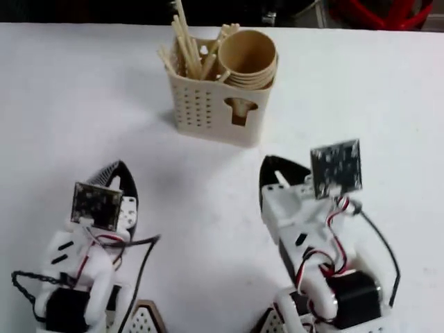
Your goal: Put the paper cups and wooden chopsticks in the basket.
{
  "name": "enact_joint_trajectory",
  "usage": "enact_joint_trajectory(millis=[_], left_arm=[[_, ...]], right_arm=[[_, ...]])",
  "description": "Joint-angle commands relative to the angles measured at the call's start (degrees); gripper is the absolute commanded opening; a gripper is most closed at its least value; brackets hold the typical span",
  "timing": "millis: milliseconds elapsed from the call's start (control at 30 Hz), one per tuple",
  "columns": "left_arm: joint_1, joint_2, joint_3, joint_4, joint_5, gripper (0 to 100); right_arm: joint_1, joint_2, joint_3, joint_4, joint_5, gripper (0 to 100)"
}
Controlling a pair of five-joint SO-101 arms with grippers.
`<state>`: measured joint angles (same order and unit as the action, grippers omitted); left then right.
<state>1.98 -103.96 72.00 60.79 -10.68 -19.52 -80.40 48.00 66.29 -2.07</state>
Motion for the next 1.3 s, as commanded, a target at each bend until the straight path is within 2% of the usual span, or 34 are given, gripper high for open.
enact_joint_trajectory(millis=[0, 200, 467, 633, 800, 1033, 1267], left_arm=[[0.9, -0.4, 3.2, -1.5, -0.4, 2], [0.7, -0.4, 9.8, -1.5, -0.4, 2], [1.0, -0.4, 18.1, -2.1, -0.8, 2], [0.6, -0.1, 25.1, -8.3, -0.8, 2], [0.7, -0.2, 25.0, -8.0, -0.8, 2], [0.7, -0.2, 25.0, -1.5, -0.5, 2], [0.7, -0.2, 25.0, 4.0, -0.4, 2]], right_arm=[[0.8, -9.1, 9.4, -3.5, 0.0, 1.7], [0.8, -23.3, 22.5, -3.6, 0.0, 1.7], [7.5, -22.5, 30.2, -3.7, 0.2, 1.9], [7.7, -22.8, 37.1, -3.7, 4.5, 1.9], [7.9, -22.8, 41.5, -3.7, 4.8, 2.0], [7.8, -22.8, 48.6, -3.7, 4.8, 1.9], [8.0, -22.8, 48.9, -1.6, 4.8, 1.9]])
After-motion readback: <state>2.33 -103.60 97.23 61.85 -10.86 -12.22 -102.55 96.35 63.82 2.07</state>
